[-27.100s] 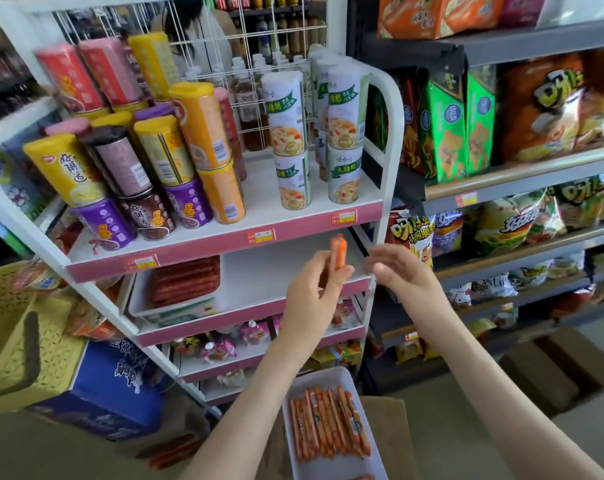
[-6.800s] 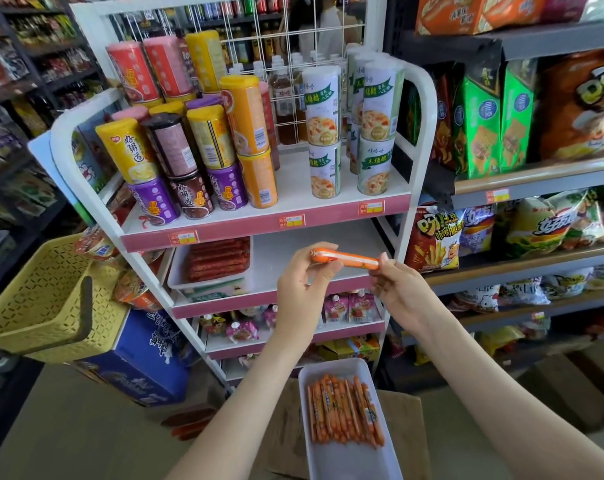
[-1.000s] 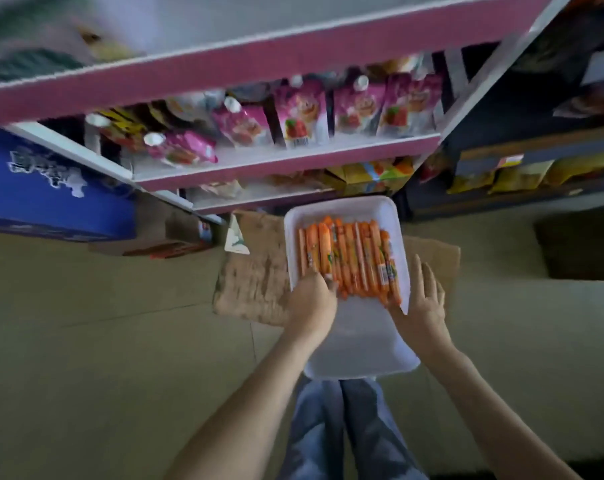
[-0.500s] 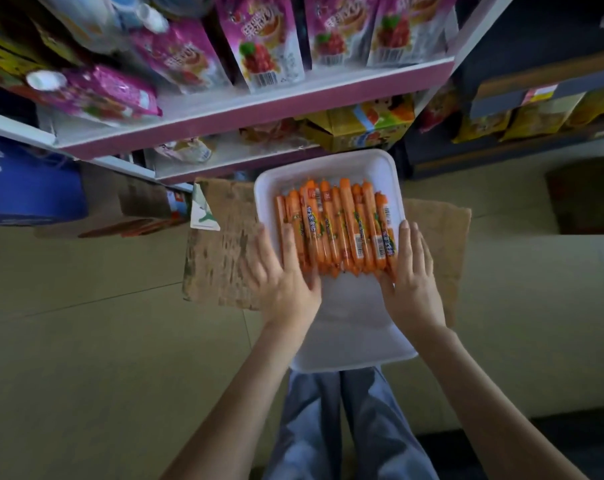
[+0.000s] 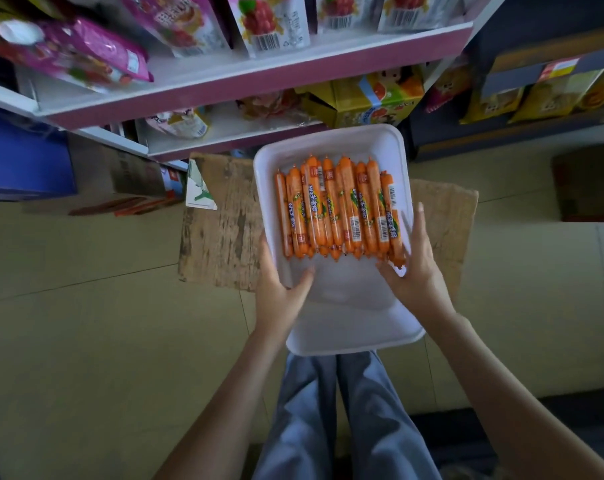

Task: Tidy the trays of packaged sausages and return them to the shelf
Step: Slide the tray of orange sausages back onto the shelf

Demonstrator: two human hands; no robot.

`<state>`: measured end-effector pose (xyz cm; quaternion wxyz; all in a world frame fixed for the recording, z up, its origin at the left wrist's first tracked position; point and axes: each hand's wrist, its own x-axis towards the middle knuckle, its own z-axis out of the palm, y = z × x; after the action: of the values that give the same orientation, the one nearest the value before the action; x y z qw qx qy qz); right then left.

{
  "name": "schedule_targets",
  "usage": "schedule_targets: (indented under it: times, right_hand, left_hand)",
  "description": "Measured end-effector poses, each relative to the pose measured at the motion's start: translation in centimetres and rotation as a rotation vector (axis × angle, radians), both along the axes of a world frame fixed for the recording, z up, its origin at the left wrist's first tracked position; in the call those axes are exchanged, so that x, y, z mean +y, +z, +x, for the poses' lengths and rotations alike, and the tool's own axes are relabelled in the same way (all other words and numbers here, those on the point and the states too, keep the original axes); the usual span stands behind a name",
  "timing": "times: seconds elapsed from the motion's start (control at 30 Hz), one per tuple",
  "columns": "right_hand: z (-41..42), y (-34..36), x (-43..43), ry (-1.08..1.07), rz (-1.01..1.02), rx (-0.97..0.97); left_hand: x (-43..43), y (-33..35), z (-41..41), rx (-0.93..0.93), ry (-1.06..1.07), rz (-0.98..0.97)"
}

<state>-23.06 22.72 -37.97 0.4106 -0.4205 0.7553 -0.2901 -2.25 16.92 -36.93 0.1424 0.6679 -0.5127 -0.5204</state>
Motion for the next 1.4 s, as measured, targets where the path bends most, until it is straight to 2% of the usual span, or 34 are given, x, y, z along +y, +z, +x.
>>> schedule_targets:
  times: [0.1, 0.13, 0.3, 0.53, 0.87, 1.07, 1.2, 1.4]
  right_hand:
    - [-0.8, -0.4, 0.3, -0.205, 0.119, -0.474]
    - [-0.8, -0.2, 0.2, -0.233, 0.133, -0.556]
    - [-0.4, 0.8, -0.6, -0.198, 0.109, -0.708]
    - [0.6, 6.3, -1.1, -0.206, 0.033, -0.735]
    - [-0.5, 25.8, -3.1, -0.079, -0.080, -0.736]
    - [-0.1, 35.7, -2.6, -0.018, -0.155, -0.705]
    - [-0.2, 38.8, -3.7, 0.009, -0.216, -0.674]
    - [-0.9, 40.5, -7.2, 0.022, -0.240, -0.659]
  left_hand:
    - [0.1, -0.1, 0.8, 0.120, 0.034, 0.104]
    - [0.2, 0.1, 0.8, 0.153, 0.042, 0.111]
    - [-0.1, 0.9, 0.5, 0.241, 0.053, 0.147]
    - [-2.2, 6.4, 0.9, 0.278, -0.034, 0.099]
    - [-2.6, 25.3, 1.3, 0.363, 0.018, -0.168]
    - [-2.1, 35.3, 2.1, 0.463, 0.037, -0.243]
    - [-3.0, 40.0, 2.0, 0.509, 0.017, -0.320]
    - [-6.1, 42.0, 1.5, 0.521, -0.016, -0.395]
